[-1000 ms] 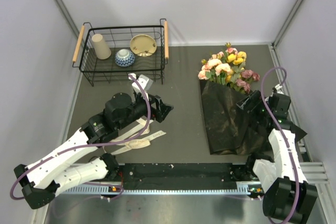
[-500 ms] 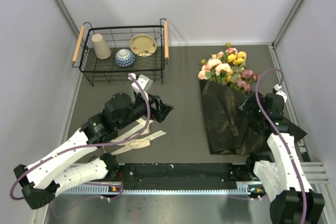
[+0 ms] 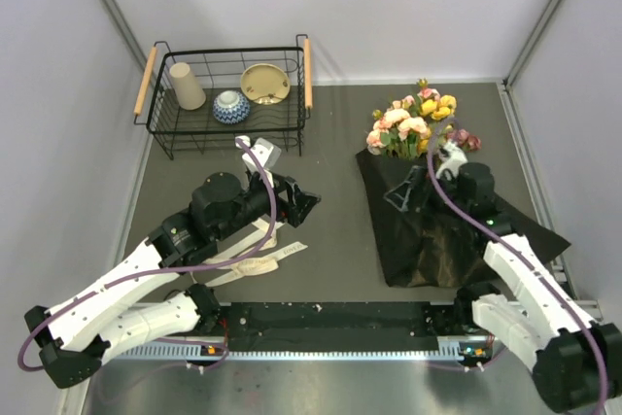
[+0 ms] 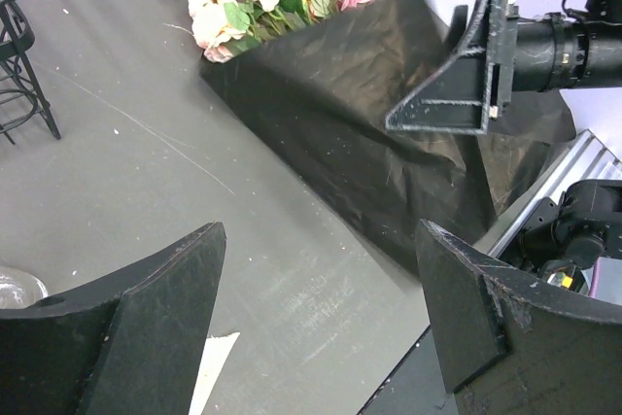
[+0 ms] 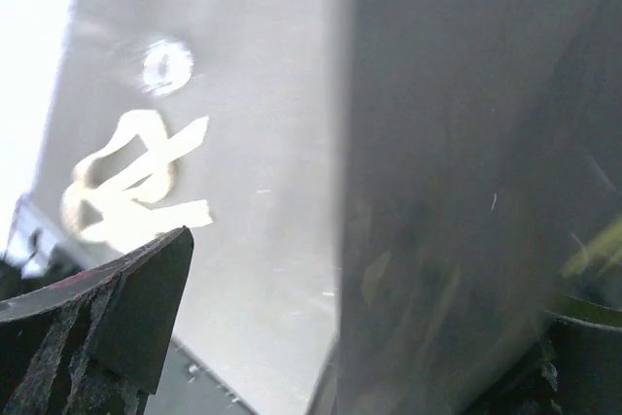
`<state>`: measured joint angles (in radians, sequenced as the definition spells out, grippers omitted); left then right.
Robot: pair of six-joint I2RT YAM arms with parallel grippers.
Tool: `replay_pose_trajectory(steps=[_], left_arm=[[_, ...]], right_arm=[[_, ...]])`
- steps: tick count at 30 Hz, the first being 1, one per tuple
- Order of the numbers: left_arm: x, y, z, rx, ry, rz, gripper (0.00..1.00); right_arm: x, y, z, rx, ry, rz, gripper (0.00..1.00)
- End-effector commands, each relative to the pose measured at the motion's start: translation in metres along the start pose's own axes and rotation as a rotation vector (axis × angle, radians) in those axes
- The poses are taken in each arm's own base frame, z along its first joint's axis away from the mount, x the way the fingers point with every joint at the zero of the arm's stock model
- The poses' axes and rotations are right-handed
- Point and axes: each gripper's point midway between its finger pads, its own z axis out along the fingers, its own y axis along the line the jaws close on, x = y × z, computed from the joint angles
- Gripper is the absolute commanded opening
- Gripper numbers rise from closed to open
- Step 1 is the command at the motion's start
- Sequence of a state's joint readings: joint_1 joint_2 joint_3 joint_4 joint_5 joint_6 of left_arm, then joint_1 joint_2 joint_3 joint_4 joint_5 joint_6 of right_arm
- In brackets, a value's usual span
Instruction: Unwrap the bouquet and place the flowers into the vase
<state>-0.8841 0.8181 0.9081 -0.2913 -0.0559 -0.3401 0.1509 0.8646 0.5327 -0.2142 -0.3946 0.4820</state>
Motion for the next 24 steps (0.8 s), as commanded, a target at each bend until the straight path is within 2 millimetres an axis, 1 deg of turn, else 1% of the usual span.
replay_pose_trajectory(steps=[1,2,3,4,5,6,7,8,9,10,11,12,13,14,15,16,17,18,19,21,22,23,24], left_arm=[[-0.017,-0.007,0.001,0.03,-0.063,0.0,0.84],[-0.018,-0.007,0.001,0.029,-0.065,0.0,0.84],[-0.019,-0.007,0.001,0.027,-0.066,0.0,0.84],[-0.021,-0.007,0.0,0.026,-0.072,0.0,0.84],[-0.023,-0.007,0.0,0.025,-0.079,0.001,0.84],[-0.025,-0.007,-0.002,0.025,-0.085,0.0,0.84],[-0.026,-0.007,-0.003,0.025,-0.089,0.0,0.84],[-0.027,-0.007,-0.004,0.023,-0.093,-0.002,0.84],[-0.027,-0.007,-0.005,0.025,-0.094,-0.002,0.84],[-0.027,-0.007,-0.006,0.024,-0.094,-0.003,0.84],[-0.026,-0.006,-0.006,0.019,-0.09,-0.003,0.84],[-0.026,-0.006,-0.007,0.016,-0.09,-0.005,0.84],[-0.024,-0.005,-0.007,0.014,-0.085,-0.005,0.84],[-0.024,-0.004,-0.008,0.012,-0.087,-0.006,0.84],[-0.023,-0.004,-0.009,0.011,-0.084,-0.006,0.84],[-0.023,-0.004,-0.009,0.009,-0.088,-0.008,0.84],[-0.023,-0.003,-0.01,0.009,-0.088,-0.006,0.84],[-0.022,-0.003,-0.009,0.01,-0.086,-0.005,0.84],[-0.023,-0.004,-0.009,0.012,-0.089,-0.003,0.84],[-0.022,-0.005,-0.005,0.019,-0.081,0.003,0.84],[-0.021,-0.005,-0.002,0.019,-0.077,0.007,0.84],[-0.021,-0.006,0.0,0.023,-0.075,0.01,0.84],[-0.023,-0.008,0.001,0.029,-0.078,0.012,0.84]], right_arm=[[-0.024,0.094,0.003,-0.297,-0.042,-0.15,0.96],[-0.019,0.122,0.006,-0.38,-0.031,-0.149,0.96],[-0.009,0.122,0.021,-0.364,0.003,-0.131,0.96],[-0.001,0.13,0.029,-0.369,0.024,-0.131,0.96],[0.006,0.149,0.034,-0.392,0.049,-0.118,0.96],[0.021,0.145,0.056,-0.353,0.104,-0.099,0.97],[0.019,0.161,0.062,-0.373,0.127,-0.062,0.97],[0.036,0.175,0.069,-0.415,0.198,-0.054,0.97],[0.053,0.176,0.084,-0.415,0.273,-0.033,0.97],[0.052,0.196,0.087,-0.467,0.297,-0.03,0.97],[0.065,0.213,0.081,-0.533,0.353,-0.052,0.97],[0.07,0.215,0.082,-0.529,0.38,-0.064,0.96],[0.063,0.221,0.078,-0.54,0.359,-0.089,0.97],[0.057,0.218,0.077,-0.515,0.329,-0.092,0.98],[0.049,0.211,0.072,-0.491,0.306,-0.097,0.99],[0.037,0.21,0.059,-0.496,0.26,-0.124,0.99],[0.028,0.206,0.051,-0.486,0.23,-0.138,0.99],[0.013,0.195,0.046,-0.456,0.19,-0.142,0.99],[0.007,0.186,0.028,-0.434,0.171,-0.17,0.99],[-0.005,0.168,0.016,-0.37,0.129,-0.182,0.99],[-0.011,0.152,0.009,-0.32,0.117,-0.183,0.99],[-0.022,0.142,-0.001,-0.278,0.068,-0.185,0.99],[-0.028,0.132,-0.006,-0.235,0.046,-0.174,0.99]])
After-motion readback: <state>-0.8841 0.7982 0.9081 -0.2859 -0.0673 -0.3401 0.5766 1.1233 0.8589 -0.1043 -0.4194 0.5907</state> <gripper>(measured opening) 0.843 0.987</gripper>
